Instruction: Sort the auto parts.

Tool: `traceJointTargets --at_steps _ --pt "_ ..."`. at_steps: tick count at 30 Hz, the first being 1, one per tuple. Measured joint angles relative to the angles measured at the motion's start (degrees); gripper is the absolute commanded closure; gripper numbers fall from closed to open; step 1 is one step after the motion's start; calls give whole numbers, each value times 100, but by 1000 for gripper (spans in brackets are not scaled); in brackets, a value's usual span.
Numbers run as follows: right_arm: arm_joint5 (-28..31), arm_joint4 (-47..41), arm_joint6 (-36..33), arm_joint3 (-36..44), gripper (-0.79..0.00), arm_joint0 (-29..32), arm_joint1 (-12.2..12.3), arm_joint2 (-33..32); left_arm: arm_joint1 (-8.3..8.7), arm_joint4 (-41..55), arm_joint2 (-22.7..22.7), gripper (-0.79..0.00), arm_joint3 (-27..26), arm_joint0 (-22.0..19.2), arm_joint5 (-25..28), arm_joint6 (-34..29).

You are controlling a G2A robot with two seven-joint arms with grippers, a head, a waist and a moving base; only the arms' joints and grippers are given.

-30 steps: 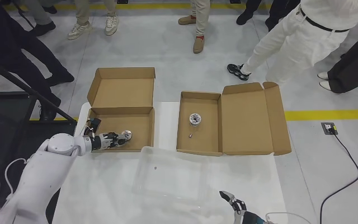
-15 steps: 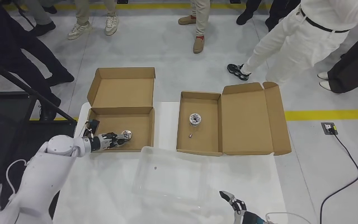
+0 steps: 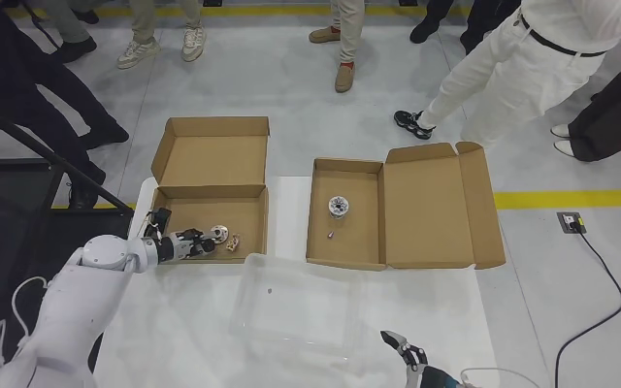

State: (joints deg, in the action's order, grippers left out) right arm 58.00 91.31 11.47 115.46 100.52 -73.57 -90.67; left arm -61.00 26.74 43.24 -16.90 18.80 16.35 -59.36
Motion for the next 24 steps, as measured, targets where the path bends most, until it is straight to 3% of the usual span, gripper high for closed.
traceJointTargets --at_steps 4,10,14,16,21,23,24 --pt "0 0 0 0 -785 0 0 0 -14 -22 54 -206 34 -6 24 -13" --pt "0 0 0 0 -785 0 0 0 9 9 195 -249 -1 -59 333 -100" --pt "0 0 0 0 -785 0 0 0 86 87 352 -385 -87 -98 672 -274" --pt "0 0 0 0 -785 0 0 0 142 102 436 -542 -161 -91 823 -360" --pt "0 0 0 0 -785 0 0 0 300 154 665 -680 -487 40 1214 -446" --pt "0 0 0 0 -785 0 0 0 392 278 833 -785 -720 182 1474 -407" --pt "0 0 0 0 -785 0 0 0 438 328 913 -785 -843 265 1598 -381"
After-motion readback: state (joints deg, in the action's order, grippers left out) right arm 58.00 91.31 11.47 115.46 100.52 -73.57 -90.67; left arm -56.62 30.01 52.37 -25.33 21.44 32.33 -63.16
